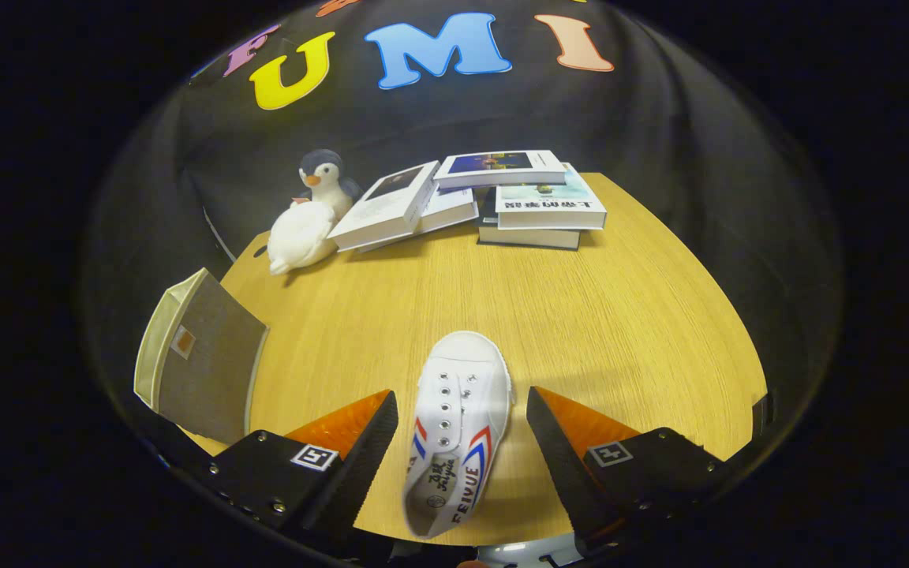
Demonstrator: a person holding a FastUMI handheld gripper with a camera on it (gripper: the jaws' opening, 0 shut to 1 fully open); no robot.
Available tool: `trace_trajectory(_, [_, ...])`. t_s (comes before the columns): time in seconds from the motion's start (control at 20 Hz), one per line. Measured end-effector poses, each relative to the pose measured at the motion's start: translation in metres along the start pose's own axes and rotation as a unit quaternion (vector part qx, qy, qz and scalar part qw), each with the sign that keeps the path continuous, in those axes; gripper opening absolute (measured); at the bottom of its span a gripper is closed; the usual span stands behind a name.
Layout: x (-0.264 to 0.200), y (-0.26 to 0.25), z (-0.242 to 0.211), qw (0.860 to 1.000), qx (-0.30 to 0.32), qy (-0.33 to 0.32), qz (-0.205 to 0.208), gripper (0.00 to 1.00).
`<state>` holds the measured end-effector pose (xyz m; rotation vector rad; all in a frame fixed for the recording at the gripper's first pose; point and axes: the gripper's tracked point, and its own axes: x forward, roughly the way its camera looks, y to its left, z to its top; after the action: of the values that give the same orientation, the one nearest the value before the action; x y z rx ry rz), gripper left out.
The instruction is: Open the storage box then place both shoes into the box .Put the left shoe in first, then the right shoe, with the right side of both shoes facing outward in a uniform manner.
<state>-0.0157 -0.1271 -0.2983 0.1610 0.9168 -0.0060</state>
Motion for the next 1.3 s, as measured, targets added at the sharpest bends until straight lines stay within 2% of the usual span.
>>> trace_trajectory(0.45, [0.026, -0.028, -0.048, 0.996, -0.027, 0.080, -0.036, 0.99])
trace_trajectory(0.65, [0.034, -0.015, -0.058, 0.995, -0.013, 0.098, -0.018, 0.99])
trace_trajectory(0.7, [0.035, -0.012, -0.060, 0.994, -0.010, 0.104, -0.015, 0.94])
trace_trajectory(0.75, [0.036, -0.011, -0.059, 0.994, -0.011, 0.104, -0.013, 0.79])
trace_trajectory(0.85, [0.033, -0.004, -0.056, 0.994, -0.014, 0.110, -0.002, 0.75])
trace_trajectory(0.95, [0.039, -0.006, -0.060, 0.993, -0.022, 0.115, -0.010, 0.44])
trace_trajectory(1.05, [0.035, -0.005, -0.058, 0.992, -0.027, 0.124, -0.016, 0.44])
trace_trajectory(1.1, [0.034, -0.012, -0.060, 0.991, -0.029, 0.126, -0.036, 0.44])
trace_trajectory(1.2, [0.033, -0.011, -0.058, 0.992, 0.024, 0.120, -0.032, 0.12])
trace_trajectory(1.3, [0.037, -0.011, -0.056, 0.991, 0.062, 0.114, -0.024, 0.12])
